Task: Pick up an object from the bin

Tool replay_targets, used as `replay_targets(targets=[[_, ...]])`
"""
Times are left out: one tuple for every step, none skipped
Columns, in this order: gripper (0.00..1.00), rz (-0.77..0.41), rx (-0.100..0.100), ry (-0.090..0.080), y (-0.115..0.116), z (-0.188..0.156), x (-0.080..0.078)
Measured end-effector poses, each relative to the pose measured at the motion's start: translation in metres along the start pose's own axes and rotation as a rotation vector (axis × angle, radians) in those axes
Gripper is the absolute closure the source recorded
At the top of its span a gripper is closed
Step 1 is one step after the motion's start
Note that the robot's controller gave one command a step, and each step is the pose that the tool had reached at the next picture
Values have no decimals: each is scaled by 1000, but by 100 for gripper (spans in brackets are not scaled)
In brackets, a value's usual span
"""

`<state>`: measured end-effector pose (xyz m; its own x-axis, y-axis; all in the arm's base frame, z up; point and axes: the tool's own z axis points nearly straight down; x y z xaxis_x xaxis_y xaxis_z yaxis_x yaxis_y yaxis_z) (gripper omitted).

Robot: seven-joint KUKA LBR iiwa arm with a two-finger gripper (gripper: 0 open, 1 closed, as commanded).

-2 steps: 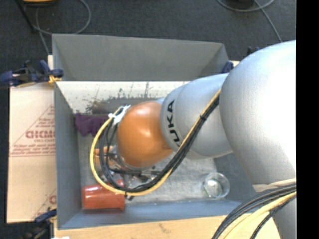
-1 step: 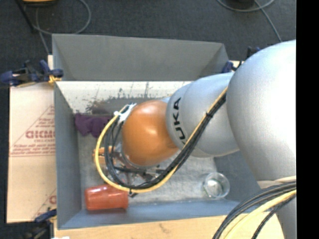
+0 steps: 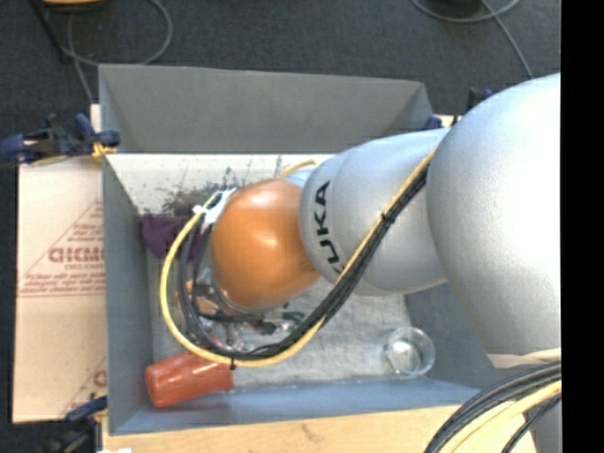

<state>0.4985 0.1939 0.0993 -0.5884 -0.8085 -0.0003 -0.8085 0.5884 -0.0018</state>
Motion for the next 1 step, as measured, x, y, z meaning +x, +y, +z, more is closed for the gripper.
replay_targets(targets=[[0,-358,-4,1,2,-84,18]])
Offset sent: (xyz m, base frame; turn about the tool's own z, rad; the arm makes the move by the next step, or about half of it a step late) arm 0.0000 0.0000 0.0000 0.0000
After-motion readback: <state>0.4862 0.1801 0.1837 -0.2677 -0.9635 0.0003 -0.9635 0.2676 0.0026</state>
